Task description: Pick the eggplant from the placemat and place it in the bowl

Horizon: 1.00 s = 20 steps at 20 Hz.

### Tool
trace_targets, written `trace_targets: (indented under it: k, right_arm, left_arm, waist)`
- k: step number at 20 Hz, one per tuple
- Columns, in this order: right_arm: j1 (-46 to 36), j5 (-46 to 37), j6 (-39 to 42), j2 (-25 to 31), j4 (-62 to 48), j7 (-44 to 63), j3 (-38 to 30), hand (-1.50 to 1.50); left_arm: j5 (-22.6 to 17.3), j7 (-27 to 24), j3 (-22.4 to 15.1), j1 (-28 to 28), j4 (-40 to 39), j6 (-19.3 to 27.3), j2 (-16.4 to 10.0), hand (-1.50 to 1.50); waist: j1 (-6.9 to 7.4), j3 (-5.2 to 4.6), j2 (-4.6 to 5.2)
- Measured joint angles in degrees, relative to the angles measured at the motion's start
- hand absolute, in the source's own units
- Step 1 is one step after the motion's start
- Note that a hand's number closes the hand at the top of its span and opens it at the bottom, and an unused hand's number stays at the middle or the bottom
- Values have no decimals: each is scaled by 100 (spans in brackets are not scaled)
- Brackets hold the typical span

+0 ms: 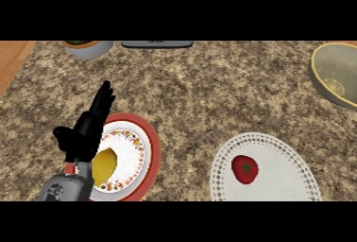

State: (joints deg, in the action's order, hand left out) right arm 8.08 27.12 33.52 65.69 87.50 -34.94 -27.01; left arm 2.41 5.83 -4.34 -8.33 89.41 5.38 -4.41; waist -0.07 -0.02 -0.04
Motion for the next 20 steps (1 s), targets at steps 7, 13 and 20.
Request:
trace_targets:
  k: [7,13,20]
  right_arm:
    - [-1103,-40,159,261,-736,587,364,150]
    - [-2157,-1397,-576,120,-1320,286,1104,150]
    - [-3471,-2890,-1367,-492,-2764,-295,1996,150]
  left_arm:
    - [19,-50,13,-28,-91,-28,54,0]
    - [-21,-145,28,-210,-260,-138,71,0]
    - [33,-150,-53,-187,-238,-153,125,0]
  waist:
    - [95,3,24]
    - [236,5,62]
    - [336,8,85]
